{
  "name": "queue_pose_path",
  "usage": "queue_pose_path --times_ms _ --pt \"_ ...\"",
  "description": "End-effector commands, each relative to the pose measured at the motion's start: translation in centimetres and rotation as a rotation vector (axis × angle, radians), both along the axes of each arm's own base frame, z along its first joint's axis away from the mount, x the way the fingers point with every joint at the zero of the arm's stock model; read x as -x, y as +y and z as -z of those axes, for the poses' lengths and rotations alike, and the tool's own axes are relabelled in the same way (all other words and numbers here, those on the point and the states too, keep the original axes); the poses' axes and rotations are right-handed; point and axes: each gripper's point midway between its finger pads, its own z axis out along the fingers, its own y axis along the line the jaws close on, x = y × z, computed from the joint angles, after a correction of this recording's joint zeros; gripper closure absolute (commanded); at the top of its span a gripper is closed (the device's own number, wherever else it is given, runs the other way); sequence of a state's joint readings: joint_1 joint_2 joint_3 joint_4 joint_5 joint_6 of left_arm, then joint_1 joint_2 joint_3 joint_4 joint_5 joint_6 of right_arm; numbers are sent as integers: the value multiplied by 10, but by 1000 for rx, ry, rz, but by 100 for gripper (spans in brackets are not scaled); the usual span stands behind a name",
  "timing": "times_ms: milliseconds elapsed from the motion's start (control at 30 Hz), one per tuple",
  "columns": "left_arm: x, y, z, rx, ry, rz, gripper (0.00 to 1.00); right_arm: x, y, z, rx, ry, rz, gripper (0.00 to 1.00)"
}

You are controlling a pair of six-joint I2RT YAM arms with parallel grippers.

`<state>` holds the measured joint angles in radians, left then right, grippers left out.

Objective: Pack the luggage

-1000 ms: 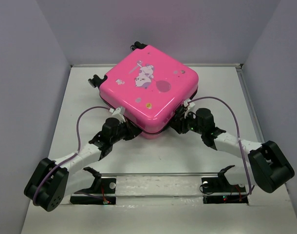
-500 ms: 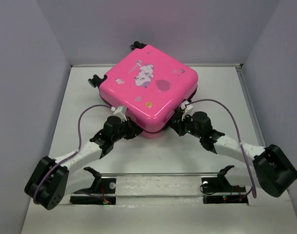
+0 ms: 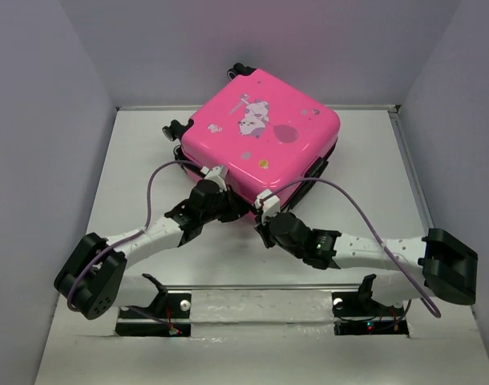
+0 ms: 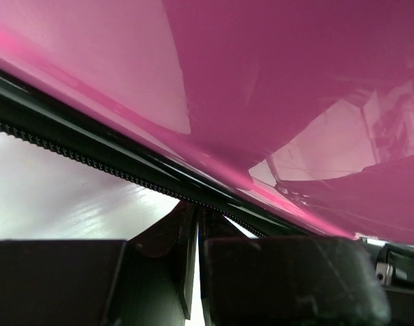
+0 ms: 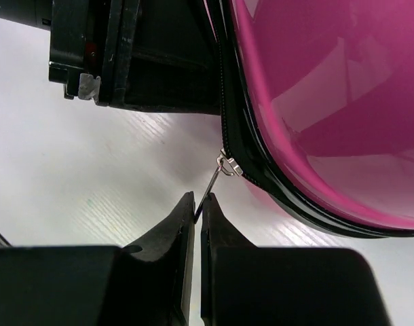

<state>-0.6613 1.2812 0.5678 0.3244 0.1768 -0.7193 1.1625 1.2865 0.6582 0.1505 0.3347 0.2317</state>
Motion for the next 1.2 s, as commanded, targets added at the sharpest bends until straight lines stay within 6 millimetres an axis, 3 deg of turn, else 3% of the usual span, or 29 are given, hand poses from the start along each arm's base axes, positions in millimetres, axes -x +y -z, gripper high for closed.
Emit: queue_pose_path --times_ms 0,167,267,300,333,367,400,433,533,567,600,633,667,733,767,800,1000,1167 --pt "-39 -46 -108 239 -276 29 84 96 72 -47 -180 107 -395 93" --pt "-33 -58 -112 249 -277 70 83 59 74 -75 -219 -4 -218 93" --pt "-31 -49 -102 170 -265 60 74 25 65 -72 -207 -51 -22 93" --pt "-35 -40 -104 128 -274 31 67 19 61 -68 -204 -48 4 93" --pt "-40 -14 -99 42 -260 -23 45 18 58 -69 -211 -48 18 93" --pt "-44 -2 -90 8 -220 -48 34 19 56 -64 -204 -43 23 93" --pt "-47 14 -110 15 -250 -65 25 20 50 -61 -210 -35 29 93" --pt "-56 46 -110 10 -219 -111 14 21 47 -59 -211 -33 33 93" --pt "-61 91 -152 51 -286 -177 3 19 39 -56 -218 -25 49 93" --pt "-70 119 -154 33 -272 -250 2 16 36 -54 -219 -20 58 93" --pt "-78 130 -170 41 -304 -273 2 17 36 -54 -221 -19 57 93" --pt "-82 136 -174 62 -294 -270 2 17 35 -52 -218 -17 58 93" --pt "-97 156 -167 62 -260 -329 2 13 33 -52 -219 -16 68 93" --pt "-112 166 -177 114 -249 -359 1 14 33 -52 -220 -14 62 93" --pt "-126 168 -172 127 -232 -365 1 11 31 -52 -220 -15 70 93" --pt "-137 184 -180 141 -244 -407 1 12 33 -53 -222 -12 59 93" --pt "-189 199 -164 187 -167 -449 1 18 35 -45 -211 9 25 93" --pt "-213 212 -143 199 -117 -482 1 22 34 -46 -220 11 2 93"
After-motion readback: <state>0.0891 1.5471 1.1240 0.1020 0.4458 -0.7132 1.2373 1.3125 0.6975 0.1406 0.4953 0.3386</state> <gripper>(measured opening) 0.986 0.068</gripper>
